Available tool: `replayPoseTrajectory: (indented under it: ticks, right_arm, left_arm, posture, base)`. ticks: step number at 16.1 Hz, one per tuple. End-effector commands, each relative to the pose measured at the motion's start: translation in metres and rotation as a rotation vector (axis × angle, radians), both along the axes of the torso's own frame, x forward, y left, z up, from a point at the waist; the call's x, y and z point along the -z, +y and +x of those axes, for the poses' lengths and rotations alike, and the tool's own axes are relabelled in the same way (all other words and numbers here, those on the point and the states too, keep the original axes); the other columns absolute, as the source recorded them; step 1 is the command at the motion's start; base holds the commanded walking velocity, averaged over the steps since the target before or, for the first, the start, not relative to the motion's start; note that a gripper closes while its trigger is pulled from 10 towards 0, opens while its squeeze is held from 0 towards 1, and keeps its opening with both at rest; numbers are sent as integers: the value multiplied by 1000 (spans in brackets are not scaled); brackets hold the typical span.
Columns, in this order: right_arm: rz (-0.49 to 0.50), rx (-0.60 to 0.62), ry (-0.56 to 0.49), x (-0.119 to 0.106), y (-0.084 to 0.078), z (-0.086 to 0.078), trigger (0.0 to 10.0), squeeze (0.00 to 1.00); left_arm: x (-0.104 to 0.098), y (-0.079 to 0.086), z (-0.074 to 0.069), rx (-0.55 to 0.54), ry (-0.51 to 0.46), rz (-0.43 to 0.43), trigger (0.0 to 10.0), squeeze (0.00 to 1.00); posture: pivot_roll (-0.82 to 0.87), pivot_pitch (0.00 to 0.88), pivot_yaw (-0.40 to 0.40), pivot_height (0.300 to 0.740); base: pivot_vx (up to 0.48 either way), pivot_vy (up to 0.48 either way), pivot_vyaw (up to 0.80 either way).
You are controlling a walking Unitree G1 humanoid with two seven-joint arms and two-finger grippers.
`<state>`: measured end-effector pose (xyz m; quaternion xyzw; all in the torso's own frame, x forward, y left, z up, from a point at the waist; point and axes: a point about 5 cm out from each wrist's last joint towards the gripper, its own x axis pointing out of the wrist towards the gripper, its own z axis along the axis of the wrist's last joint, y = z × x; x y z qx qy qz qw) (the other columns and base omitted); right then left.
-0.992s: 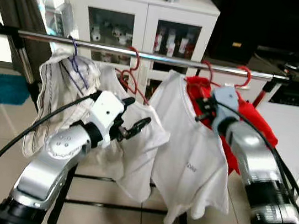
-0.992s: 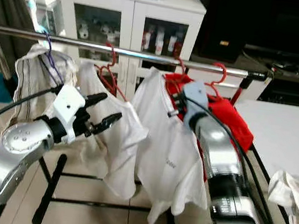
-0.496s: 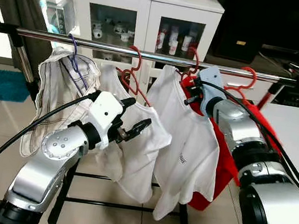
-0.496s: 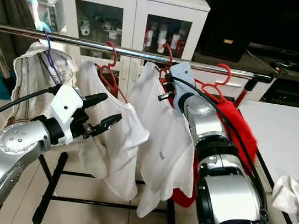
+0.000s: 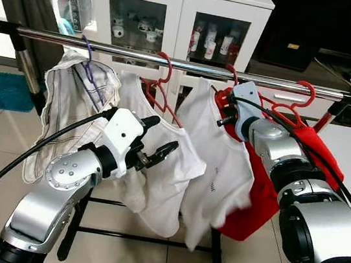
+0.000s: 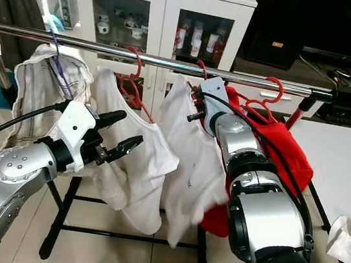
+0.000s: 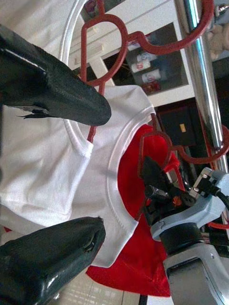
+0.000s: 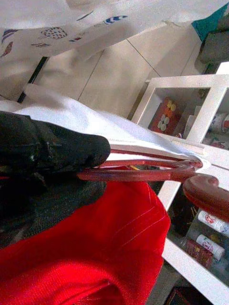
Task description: Hang hanger
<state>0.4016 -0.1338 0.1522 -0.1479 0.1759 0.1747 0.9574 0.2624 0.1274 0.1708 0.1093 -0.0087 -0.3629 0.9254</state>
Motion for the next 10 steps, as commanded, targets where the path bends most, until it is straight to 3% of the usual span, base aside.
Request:
replayPoseTrajectory:
  ticks: [1,2,3,4,7,10]
  right_arm:
    - [2,16,-11,-6,-6,2,10000,0]
    - [21,26,-26,-8,-10,3,10000,0]
    - [36,29,-39,-10,-12,3,10000,216]
    - [47,32,-53,-12,-14,4,10000,1000]
    - [121,6,-107,-24,-15,5,10000,1000]
    - [154,-32,-158,-33,-20,2,10000,1000]
  left_arm:
    - [0,-3,-2,20,5,6,10000,0]
    - [0,-3,-1,19,6,6,10000,0]
    - [0,-2,1,14,6,5,10000,0]
    - [1,-2,3,-2,5,5,10000,0]
    - [6,5,13,-154,16,-33,10000,0]
    - [8,9,17,-217,15,-80,10000,0]
  posture:
    - [-56,0,-61,740]
    - [-56,0,-61,740]
    - [-56,0,-61,740]
    - [-67,0,-48,740]
    - [-67,0,-39,740]
    - [-75,0,-26,740]
  base:
    - [0,0,0]
    - [0,0,0]
    - [0,0,0]
    - [0,0,0]
    - [0,0,0]
    - [0,0,0]
